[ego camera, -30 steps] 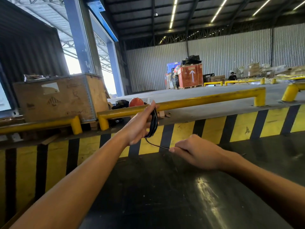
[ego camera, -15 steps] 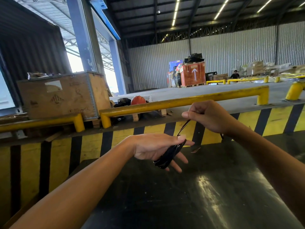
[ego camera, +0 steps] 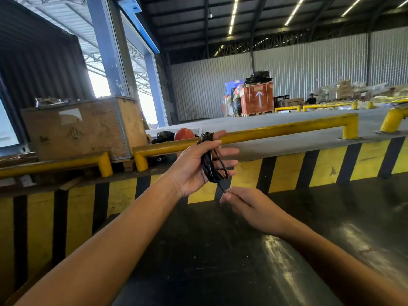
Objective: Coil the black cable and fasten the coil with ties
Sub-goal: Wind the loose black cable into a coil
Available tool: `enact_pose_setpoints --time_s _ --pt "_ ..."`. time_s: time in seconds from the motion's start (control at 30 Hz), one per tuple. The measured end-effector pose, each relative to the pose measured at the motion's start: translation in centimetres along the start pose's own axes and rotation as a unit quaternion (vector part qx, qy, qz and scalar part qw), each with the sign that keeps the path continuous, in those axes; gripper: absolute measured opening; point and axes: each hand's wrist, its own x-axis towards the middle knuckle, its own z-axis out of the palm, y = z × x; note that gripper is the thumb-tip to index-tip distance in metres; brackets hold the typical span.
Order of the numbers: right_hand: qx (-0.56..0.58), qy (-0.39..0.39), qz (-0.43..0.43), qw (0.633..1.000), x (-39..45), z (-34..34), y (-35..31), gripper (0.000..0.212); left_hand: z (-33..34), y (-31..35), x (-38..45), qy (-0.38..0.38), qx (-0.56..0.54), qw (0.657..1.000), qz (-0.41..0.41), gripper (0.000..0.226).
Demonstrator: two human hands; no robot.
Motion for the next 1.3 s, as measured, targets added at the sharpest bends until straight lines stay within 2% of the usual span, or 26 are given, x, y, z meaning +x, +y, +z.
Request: enact_pose_setpoints --time_s 0.07,0.2,0.27,0.37,0.43,0.57,0.7,0.8,0.9,1.0,1.13,1.23,1.3 --pt "-0.062 -0.001 -0.027 0.998 0.0 -0.2 -0.6 0.026 0.1 -0.3 -0.1 0.039 0.043 0.998 -0.002 0.037" --pt "-0.144 0.057 -0.067 0.986 0.2 -1.5 -1.4 0.022 0.7 -1.4 -0.2 0.063 0.131 0.989 -0.023 0.044" --pt "-0.145 0.08 -0.078 0.983 0.2 -2.1 -1.5 0.019 0.8 -1.8 -0.3 0.067 0.187 0.978 -0.065 0.05" --pt "-0.109 0.077 -0.093 0.987 0.3 -2.7 -1.6 0.01 0.9 -2.4 -0.4 0.032 0.217 0.963 -0.158 0.077" --pt "-0.103 0.074 -0.103 0.987 0.3 -2.9 -1.4 0.009 0.9 -2.8 -0.4 0.007 0.223 0.957 -0.186 0.091" --pt "-0.092 0.098 -0.102 0.986 0.2 -2.3 -0.8 0.003 1.1 -3.6 -0.2 0.045 0.265 0.945 -0.188 0.082" --pt "-0.083 0.139 -0.073 0.984 0.2 -1.7 0.2 0.012 1.3 -4.4 -0.1 0.059 0.28 0.936 -0.203 0.077" --pt "-0.071 0.169 -0.034 0.983 0.4 -1.7 0.9 0.032 1.0 -4.1 -0.1 0.044 0.284 0.931 -0.226 0.088" --pt "-0.016 0.109 -0.006 0.994 0.6 -2.1 1.1 0.054 0.7 -3.5 -0.2 0.009 0.296 0.922 -0.249 0.091" --pt "0.02 0.043 -0.051 0.998 0.4 -1.8 1.1 0.027 0.7 -3.1 -0.2 -0.005 0.295 0.92 -0.259 0.089" --pt "0.062 0.046 -0.043 0.996 0.2 -1.4 1.1 0.028 0.2 -2.9 -0.2 0.018 0.298 0.921 -0.252 0.085" --pt "0.074 0.057 -0.021 0.995 0.0 -0.9 1.3 0.035 -0.2 -3.2 0.0 0.067 0.31 0.922 -0.223 0.085" --pt "0.086 0.058 -0.006 0.995 -0.1 -0.5 1.4 0.032 -0.5 -3.6 0.0 0.108 0.324 0.921 -0.189 0.084"
